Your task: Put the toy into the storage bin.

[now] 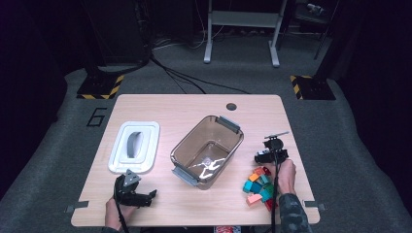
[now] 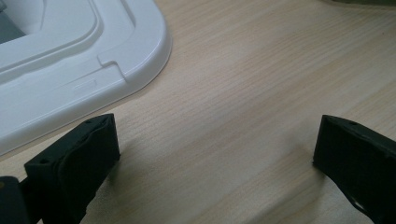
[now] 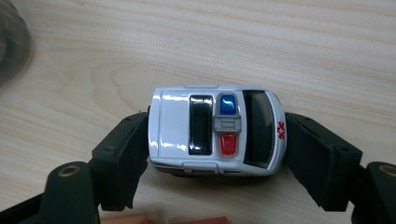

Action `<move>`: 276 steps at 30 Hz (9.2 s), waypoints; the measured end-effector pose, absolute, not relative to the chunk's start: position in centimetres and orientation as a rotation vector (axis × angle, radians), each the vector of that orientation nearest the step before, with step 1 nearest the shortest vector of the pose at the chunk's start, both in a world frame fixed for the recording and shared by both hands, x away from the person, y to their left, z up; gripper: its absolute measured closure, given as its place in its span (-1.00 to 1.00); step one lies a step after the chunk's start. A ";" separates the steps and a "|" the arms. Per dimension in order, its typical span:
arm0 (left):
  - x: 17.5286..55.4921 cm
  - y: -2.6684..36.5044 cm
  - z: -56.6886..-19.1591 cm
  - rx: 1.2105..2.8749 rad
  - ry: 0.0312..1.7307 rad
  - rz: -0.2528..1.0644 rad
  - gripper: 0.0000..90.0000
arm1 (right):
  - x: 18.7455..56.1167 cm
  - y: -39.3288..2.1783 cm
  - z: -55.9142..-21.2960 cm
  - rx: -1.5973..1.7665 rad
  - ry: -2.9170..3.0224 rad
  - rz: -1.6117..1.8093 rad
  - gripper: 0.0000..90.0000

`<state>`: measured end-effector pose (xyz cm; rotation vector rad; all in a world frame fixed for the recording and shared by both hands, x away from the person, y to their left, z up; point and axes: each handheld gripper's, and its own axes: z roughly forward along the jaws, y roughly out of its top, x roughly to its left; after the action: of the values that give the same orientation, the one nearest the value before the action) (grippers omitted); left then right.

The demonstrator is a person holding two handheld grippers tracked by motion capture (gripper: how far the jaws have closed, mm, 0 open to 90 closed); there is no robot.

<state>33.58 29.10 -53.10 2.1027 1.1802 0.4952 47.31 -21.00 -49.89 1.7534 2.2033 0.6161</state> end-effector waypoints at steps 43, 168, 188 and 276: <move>33.6 29.1 -53.1 2.102 1.181 0.499 -1.00 | 46.2 -21.6 -42.8 1.628 2.181 0.842 -0.45; 33.5 29.1 -53.2 2.090 1.186 0.516 -0.99 | 44.2 -16.0 -37.6 1.291 2.358 0.905 -0.75; 33.6 29.1 -53.1 2.098 1.186 0.505 -0.99 | 43.1 -23.7 -46.3 1.586 2.296 0.785 -1.00; 33.6 29.1 -53.2 2.084 1.192 0.503 -0.99 | 44.8 -18.1 -34.5 1.324 2.224 1.008 0.31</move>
<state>33.56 29.06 -53.16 2.0845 1.1924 0.5034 44.78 -18.06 -34.54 1.3237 2.2238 1.0083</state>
